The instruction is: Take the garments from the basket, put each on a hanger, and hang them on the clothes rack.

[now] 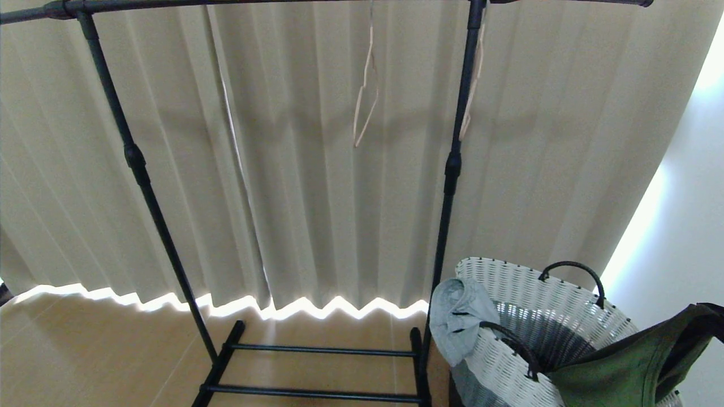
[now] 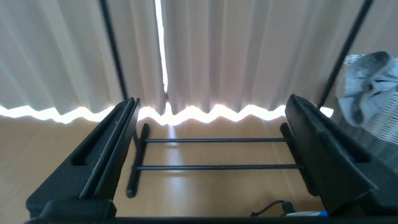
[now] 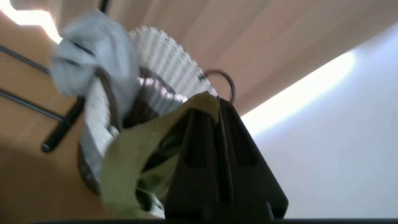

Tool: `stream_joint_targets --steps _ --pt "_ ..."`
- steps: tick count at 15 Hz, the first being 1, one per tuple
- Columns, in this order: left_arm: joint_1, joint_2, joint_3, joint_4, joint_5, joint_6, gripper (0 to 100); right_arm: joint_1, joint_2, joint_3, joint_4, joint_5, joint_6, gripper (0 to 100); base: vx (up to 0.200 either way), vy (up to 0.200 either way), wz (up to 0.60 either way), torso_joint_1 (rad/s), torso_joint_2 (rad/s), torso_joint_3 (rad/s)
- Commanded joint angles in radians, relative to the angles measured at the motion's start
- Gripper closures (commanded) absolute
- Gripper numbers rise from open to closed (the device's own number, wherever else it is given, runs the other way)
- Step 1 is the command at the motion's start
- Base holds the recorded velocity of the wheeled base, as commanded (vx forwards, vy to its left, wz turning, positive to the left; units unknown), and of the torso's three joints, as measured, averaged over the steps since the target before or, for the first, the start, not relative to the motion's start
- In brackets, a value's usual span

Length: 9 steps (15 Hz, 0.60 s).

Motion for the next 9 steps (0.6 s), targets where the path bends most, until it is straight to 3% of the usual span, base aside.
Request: stream_joint_targets --steps 1,9 --pt "0.0 0.0 0.0 0.0 0.0 0.0 0 0.001 0.003 0.0 -0.001 0.0 -0.001 100 0.0 0.2 0.0 0.002 0.0 0.002" --pt "0.0 0.0 0.0 0.0 -0.001 0.004 0 0.023 0.016 -0.009 -0.001 0.0 -0.001 100 0.0 0.2 0.0 0.004 0.0 0.005"
